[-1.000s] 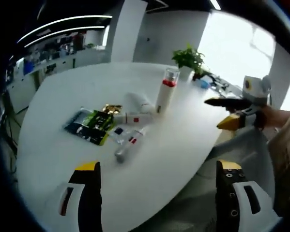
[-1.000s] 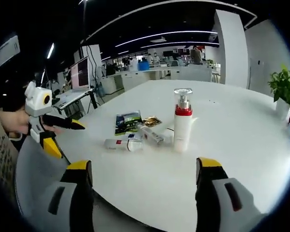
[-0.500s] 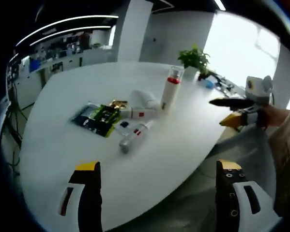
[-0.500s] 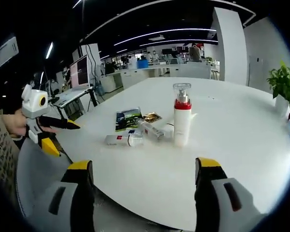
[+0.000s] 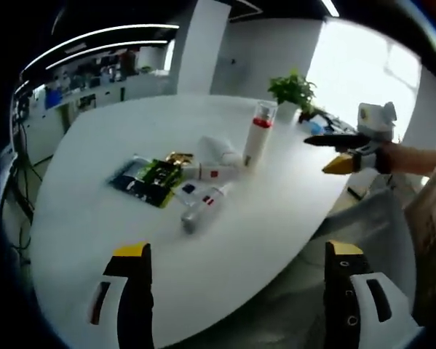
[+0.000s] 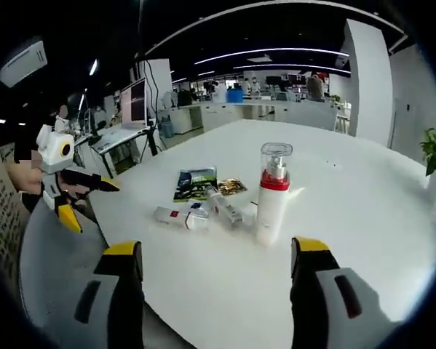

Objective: Arrange the skincare products in the storage area until every visible bottle or jar stands upright without overlapping.

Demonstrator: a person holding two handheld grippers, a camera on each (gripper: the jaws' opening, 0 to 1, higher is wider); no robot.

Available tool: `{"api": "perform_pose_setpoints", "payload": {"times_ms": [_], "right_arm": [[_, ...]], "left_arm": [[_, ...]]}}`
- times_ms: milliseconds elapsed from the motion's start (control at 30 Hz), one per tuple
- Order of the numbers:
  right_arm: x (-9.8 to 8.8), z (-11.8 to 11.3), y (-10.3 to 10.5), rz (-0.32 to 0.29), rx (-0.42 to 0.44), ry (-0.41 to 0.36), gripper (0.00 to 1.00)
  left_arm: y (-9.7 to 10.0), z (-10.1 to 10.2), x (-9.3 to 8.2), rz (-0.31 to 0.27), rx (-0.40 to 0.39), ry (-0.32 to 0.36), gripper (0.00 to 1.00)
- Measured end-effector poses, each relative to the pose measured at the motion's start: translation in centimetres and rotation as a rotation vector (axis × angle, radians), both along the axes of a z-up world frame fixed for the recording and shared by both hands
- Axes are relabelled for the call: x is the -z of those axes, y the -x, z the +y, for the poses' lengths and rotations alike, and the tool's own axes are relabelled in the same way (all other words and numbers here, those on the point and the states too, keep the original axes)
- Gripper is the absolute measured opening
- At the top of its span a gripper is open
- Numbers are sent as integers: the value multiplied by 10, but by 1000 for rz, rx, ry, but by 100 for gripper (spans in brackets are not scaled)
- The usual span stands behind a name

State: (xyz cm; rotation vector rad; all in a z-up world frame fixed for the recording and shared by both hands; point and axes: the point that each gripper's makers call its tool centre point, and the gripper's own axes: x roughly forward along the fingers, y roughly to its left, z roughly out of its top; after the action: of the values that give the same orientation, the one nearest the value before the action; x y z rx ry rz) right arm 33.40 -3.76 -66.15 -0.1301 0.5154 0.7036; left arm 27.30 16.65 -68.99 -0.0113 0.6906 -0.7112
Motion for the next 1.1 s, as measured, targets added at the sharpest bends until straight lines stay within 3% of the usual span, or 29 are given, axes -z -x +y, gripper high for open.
{"api": "perform_pose_setpoints", "payload": {"times_ms": [433, 667, 1100], "right_arm": [[-6, -10, -46, -34, -72, 46, 85], [-15, -14, -74, -37, -81, -3, 80], [-17, -5, -101, -73, -203, 16, 58]], "left_arm": [[-2, 2, 2, 12, -16, -1, 97], [-2, 3, 3, 21, -25, -3, 96], [-2, 5, 9, 49, -39, -15, 95]]}}
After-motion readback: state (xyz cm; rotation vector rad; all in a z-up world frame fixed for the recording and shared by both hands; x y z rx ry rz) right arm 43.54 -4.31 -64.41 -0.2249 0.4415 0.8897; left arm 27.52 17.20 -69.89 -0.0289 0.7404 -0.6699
